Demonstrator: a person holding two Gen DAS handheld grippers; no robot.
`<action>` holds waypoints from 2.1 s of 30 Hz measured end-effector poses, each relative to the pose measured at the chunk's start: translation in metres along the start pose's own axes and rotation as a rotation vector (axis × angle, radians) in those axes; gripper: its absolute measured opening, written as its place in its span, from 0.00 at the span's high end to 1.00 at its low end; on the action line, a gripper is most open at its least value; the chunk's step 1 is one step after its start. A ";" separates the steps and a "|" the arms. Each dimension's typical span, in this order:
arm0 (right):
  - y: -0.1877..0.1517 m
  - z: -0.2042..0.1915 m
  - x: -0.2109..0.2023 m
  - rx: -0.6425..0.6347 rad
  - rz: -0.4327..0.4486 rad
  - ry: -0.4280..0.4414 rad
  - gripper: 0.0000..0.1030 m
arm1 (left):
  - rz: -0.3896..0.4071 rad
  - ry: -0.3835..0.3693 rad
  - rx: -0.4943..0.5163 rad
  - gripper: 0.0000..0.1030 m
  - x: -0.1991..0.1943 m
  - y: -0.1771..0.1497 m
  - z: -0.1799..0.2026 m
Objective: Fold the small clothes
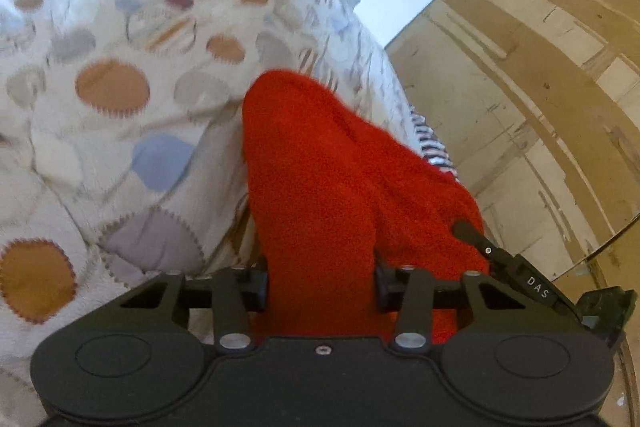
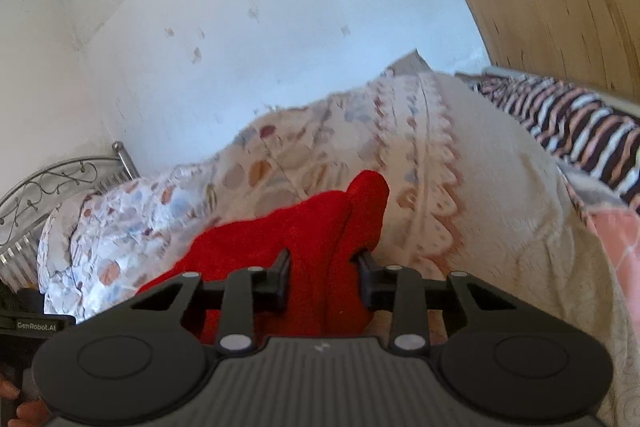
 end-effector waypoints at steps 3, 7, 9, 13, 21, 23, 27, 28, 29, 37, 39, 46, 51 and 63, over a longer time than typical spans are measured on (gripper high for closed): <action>0.012 -0.025 0.001 0.033 0.022 0.045 0.66 | 0.058 -0.013 0.018 0.58 -0.033 0.016 0.009; 0.015 -0.072 0.028 0.061 0.045 0.155 0.66 | 0.148 0.029 0.054 0.58 -0.086 0.049 0.001; 0.011 -0.096 0.052 0.071 0.036 0.198 0.66 | 0.178 0.074 0.064 0.57 -0.105 0.065 -0.010; -0.008 -0.136 0.107 0.111 -0.035 0.235 0.66 | 0.219 0.198 0.057 0.57 -0.132 0.088 -0.049; -0.060 -0.139 0.163 0.051 -0.166 0.135 0.59 | 0.142 0.342 -0.018 0.47 -0.105 0.072 -0.142; -0.063 -0.137 0.160 0.042 -0.169 0.135 0.55 | 0.187 0.335 -0.017 0.41 -0.108 0.062 -0.151; -0.065 -0.148 0.156 -0.049 -0.155 0.099 0.45 | 0.227 0.355 -0.011 0.27 -0.106 0.055 -0.153; -0.065 -0.150 0.151 -0.067 -0.150 0.095 0.42 | 0.236 0.361 -0.005 0.25 -0.107 0.052 -0.153; -0.066 -0.151 0.145 -0.080 -0.147 0.090 0.39 | 0.240 0.369 -0.002 0.23 -0.105 0.051 -0.152; -0.044 -0.166 0.092 -0.159 -0.049 0.069 0.06 | 0.236 0.452 0.038 0.06 -0.129 0.048 -0.129; -0.036 -0.172 0.072 -0.173 -0.011 0.058 0.01 | 0.254 0.448 0.055 0.02 -0.141 0.048 -0.116; -0.020 -0.194 0.002 -0.204 0.062 0.048 0.00 | 0.315 0.438 0.132 0.01 -0.183 0.037 -0.065; -0.021 -0.201 -0.048 -0.252 0.117 0.033 0.00 | 0.328 0.440 0.205 0.01 -0.205 0.016 -0.033; -0.058 -0.214 -0.148 -0.305 0.202 -0.013 0.00 | 0.422 0.481 0.318 0.01 -0.268 -0.050 0.005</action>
Point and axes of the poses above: each gripper's, at about its wrist camera, not at the fingertips, and x roughly the way its jaws point, z to its right, y to its top, the point moved 6 cm from there along x, roughly the way its jaws point, and after that the axes turned 1 degree about -y, right-handed, at the moved point
